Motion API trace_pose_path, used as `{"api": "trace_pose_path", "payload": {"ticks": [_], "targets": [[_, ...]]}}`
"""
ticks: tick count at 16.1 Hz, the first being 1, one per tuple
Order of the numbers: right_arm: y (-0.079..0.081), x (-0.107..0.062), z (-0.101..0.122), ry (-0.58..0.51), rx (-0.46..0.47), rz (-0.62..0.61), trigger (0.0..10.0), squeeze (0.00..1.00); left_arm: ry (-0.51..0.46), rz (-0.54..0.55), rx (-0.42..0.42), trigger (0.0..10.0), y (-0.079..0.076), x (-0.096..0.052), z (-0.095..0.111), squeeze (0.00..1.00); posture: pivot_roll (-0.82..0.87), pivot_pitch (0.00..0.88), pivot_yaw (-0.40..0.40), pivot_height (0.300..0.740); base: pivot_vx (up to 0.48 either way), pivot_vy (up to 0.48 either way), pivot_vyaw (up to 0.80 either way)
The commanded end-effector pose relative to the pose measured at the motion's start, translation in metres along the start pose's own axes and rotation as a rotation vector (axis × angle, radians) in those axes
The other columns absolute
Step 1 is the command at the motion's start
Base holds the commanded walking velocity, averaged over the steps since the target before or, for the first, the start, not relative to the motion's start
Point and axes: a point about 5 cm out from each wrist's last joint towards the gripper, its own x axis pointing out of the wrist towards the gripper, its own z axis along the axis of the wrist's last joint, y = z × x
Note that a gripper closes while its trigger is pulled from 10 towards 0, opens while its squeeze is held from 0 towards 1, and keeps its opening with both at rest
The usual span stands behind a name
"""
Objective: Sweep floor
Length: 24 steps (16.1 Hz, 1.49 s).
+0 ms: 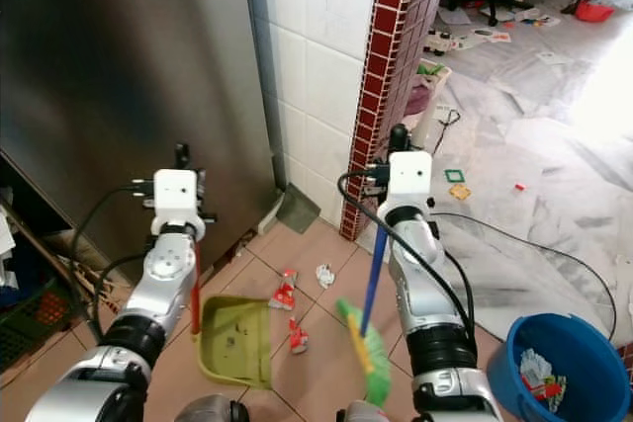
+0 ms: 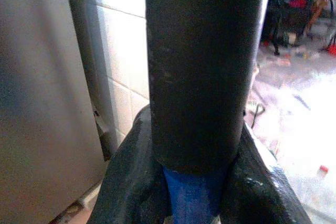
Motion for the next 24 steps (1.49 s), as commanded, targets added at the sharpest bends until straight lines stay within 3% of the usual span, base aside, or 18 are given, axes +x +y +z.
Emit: {"api": "trace_pose_path", "payload": {"ticks": [1, 5, 6, 9, 12, 13, 15, 16, 19, 22, 24], "targets": [[0.003, 0.002, 0.005, 0.000, 0.069, -0.001, 10.0, 0.00, 0.006, -0.034, -0.026, 10.0, -0.009, -0.001, -0.002, 0.00, -0.12, 0.000, 0.008, 0.740, 0.000, 0.000, 0.00], [0.004, 0.003, 0.001, 0.071, 0.204, -0.026, 10.0, 0.00, 0.027, -0.107, -0.075, 10.0, -0.028, -0.006, -0.006, 0.00, -0.13, 0.000, 0.014, 0.740, 0.000, 0.000, 0.00], [0.007, 0.004, 0.000, 0.112, 0.302, -0.032, 10.0, 0.00, 0.026, -0.126, -0.087, 10.0, -0.035, -0.007, -0.005, 0.00, -0.14, 0.000, 0.016, 0.740, 0.000, 0.000, 0.00], [0.011, 0.007, 0.005, 0.133, 0.413, -0.032, 10.0, 0.00, 0.034, -0.137, -0.094, 10.0, -0.038, -0.009, -0.007, 0.00, -0.14, 0.000, 0.018, 0.740, 0.000, 0.000, 0.00], [0.019, 0.011, 0.024, 0.110, 0.508, 0.013, 10.0, 0.00, 0.052, -0.145, -0.126, 10.0, -0.039, -0.008, -0.009, 0.00, -0.14, 0.000, 0.019, 0.740, 0.000, 0.000, 0.00], [0.022, 0.012, 0.033, 0.089, 0.499, 0.044, 10.0, 0.00, 0.052, -0.146, -0.130, 10.0, -0.039, -0.008, -0.009, 0.00, -0.14, 0.000, 0.019, 0.740, 0.000, 0.000, 0.00], [0.026, 0.014, 0.061, -0.034, 0.341, 0.147, 10.0, 0.00, 0.045, -0.147, -0.139, 10.0, -0.039, -0.008, -0.008, 0.00, -0.14, 0.000, 0.018, 0.740, 0.000, 0.000, 0.00], [0.026, 0.014, 0.065, -0.053, 0.313, 0.157, 10.0, 0.00, 0.044, -0.147, -0.140, 10.0, -0.039, -0.008, -0.007, 0.00, -0.14, 0.000, 0.018, 0.740, 0.000, 0.000, 0.00], [0.014, 0.012, 0.105, -0.257, 0.093, 0.180, 10.0, 0.00, -0.014, -0.130, -0.178, 10.0, -0.031, -0.001, 0.005, 0.00, -0.14, 0.000, 0.022, 0.740, 0.000, 0.000, 0.00], [-0.003, 0.010, 0.097, -0.234, 0.106, 0.108, 10.0, 0.00, -0.039, -0.105, -0.203, 10.0, -0.021, 0.002, 0.012, 0.00, -0.14, 0.000, 0.020, 0.740, 0.000, 0.000, 0.00], [-0.014, 0.003, 0.083, -0.209, 0.090, 0.039, 10.0, 0.00, -0.045, -0.113, -0.242, 10.0, -0.018, -0.007, 0.013, 0.00, -0.13, 0.000, 0.017, 0.740, 0.000, 0.000, 0.00]]}}
